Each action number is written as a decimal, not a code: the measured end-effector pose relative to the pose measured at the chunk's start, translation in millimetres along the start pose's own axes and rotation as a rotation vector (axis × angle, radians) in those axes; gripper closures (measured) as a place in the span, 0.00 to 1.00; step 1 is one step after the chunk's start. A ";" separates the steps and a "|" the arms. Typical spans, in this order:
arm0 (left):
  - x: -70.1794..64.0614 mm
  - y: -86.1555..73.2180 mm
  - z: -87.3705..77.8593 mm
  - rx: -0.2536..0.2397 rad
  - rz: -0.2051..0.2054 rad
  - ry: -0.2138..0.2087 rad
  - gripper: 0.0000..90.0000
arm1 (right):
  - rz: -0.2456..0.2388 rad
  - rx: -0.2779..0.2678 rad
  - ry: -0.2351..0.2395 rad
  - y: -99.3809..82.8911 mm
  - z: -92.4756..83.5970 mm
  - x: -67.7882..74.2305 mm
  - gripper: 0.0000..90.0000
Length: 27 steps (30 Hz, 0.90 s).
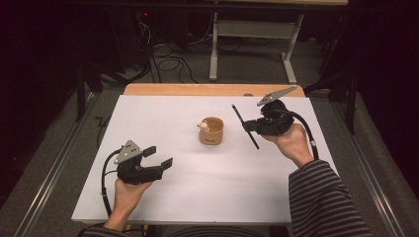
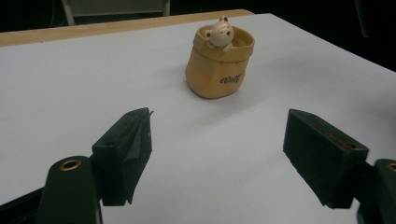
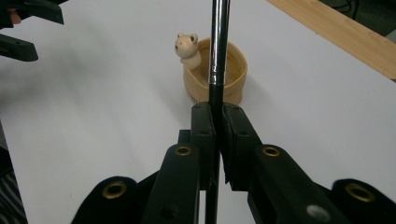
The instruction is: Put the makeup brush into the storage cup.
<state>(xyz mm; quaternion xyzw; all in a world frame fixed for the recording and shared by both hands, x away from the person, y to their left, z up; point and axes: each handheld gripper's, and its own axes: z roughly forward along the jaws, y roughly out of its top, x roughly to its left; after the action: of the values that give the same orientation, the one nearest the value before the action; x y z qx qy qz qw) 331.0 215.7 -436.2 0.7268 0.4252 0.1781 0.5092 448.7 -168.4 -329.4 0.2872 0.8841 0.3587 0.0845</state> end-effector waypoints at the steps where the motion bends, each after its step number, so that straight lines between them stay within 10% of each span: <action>1: 0.2 0.0 0.3 0.002 -0.001 0.000 0.27 | 0.001 -0.001 -0.003 1.0 0.1 0.4 0.96; 27: 0.0 -0.8 3.3 0.041 0.002 0.011 0.27 | 0.030 -0.091 -0.015 16.0 14.6 0.0 0.96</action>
<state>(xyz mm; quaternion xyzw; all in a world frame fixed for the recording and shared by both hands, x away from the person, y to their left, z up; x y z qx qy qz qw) 333.0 213.8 -438.3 0.7365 0.4308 0.1738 0.4918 461.0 -150.6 -329.1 0.2991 0.8619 0.3975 0.0988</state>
